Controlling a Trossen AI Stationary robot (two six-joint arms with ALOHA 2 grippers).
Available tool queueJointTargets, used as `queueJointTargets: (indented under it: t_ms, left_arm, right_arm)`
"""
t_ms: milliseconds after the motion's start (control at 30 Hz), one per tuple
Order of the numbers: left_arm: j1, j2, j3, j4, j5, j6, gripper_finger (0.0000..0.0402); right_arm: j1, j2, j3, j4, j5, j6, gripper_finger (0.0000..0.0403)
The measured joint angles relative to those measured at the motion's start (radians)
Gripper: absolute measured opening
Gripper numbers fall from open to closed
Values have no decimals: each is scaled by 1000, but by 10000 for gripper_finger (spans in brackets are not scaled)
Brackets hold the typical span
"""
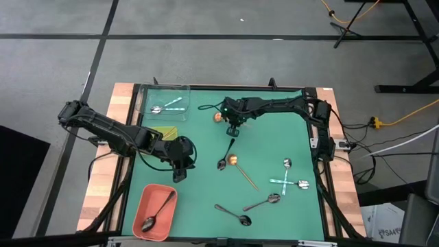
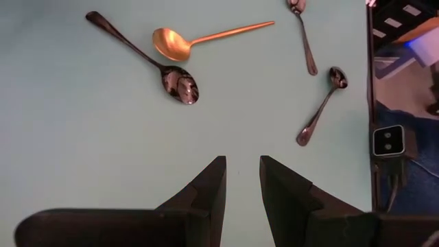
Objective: Sort silverware by color (type)
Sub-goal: Put the gold spoon into the yellow bin
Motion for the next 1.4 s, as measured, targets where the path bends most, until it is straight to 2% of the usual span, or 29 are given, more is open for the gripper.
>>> queueJointTargets:
  t_ms: [233,633,733,967,1233,1400]
  left_arm:
    - [0,0,0,-1,-3,-1,83]
    - [0,0,0,-2,-3,-1,83]
    - [0,0,0,-2,-3,-1,83]
    - [0,0,0,-1,-4,-1,83]
    - [0,0,0,-1,-23,-1,83]
    - [0,0,0,-1,-25,-1,83]
  right_arm:
    - [97,-65,2,-36,102,-32,1]
    - [220,-228,3,-45,153,-33,1]
    - [243,-265,3,-75,194,-32,1]
    - [300,-330,3,-163,350,-30,1]
    - [384,-362,4,-174,599,-27,1]
    - [431,-361,4,-180,707,-34,1]
